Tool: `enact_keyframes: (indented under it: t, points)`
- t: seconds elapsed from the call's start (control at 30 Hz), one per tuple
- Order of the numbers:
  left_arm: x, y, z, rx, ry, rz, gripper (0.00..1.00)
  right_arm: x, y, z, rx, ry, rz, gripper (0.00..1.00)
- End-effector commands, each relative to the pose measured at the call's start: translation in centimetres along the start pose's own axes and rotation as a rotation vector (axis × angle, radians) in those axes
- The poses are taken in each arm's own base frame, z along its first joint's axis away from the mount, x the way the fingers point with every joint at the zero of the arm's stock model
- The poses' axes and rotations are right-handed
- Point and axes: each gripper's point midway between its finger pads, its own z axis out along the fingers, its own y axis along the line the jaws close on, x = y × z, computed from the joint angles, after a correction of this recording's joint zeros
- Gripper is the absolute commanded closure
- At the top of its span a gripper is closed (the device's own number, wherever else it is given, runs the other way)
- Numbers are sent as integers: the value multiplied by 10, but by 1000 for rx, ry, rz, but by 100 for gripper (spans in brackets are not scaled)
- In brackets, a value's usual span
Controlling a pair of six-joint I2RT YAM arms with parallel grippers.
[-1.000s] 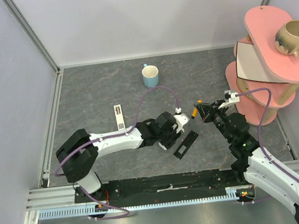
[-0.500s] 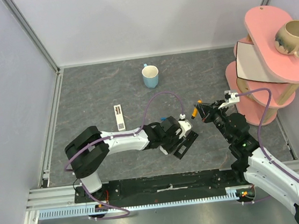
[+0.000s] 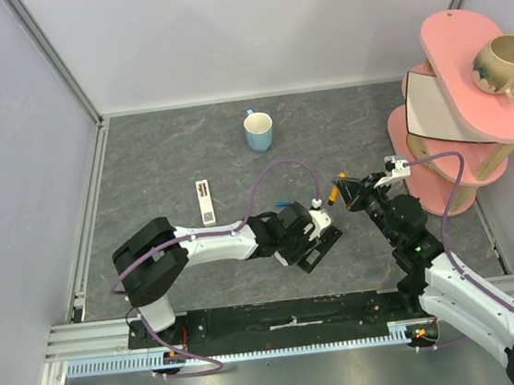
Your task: Unload the batteries from the remote control
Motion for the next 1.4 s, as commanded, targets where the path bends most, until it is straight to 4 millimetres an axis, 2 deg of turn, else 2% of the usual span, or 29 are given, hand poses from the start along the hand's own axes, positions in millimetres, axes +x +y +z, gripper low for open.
enact_keyframes:
  t: [0.0,0.27,0.37,0.6,0.83,1.0,1.03,1.13,1.27,1.37]
  points:
    - [-10,0,-12,1,-43,44,42,-5,6,3,-34,-31,19,100]
    - [6,5,-21,-26,-49,-8,33,-1,10,6,-53,-9,23,100]
    - [21,5,-22,-30,-42,-33,30,4,12,9,-66,6,32,100]
    - [31,3,-27,-28,-67,-95,31,16,16,17,-94,38,59,100]
    - [34,1,-25,-20,-55,-108,64,35,17,27,-112,77,79,100]
    - [30,4,-23,-37,-75,-128,76,54,23,33,-130,121,68,100]
    - [29,6,-22,-52,-79,-144,83,55,24,34,-128,121,64,100]
    - [23,13,-20,-92,-87,-154,93,65,28,37,-131,139,56,100]
    - [19,17,-14,-120,-88,-167,96,79,29,43,-128,171,51,100]
    - [26,18,-11,-130,-63,-177,95,79,28,44,-124,166,46,100]
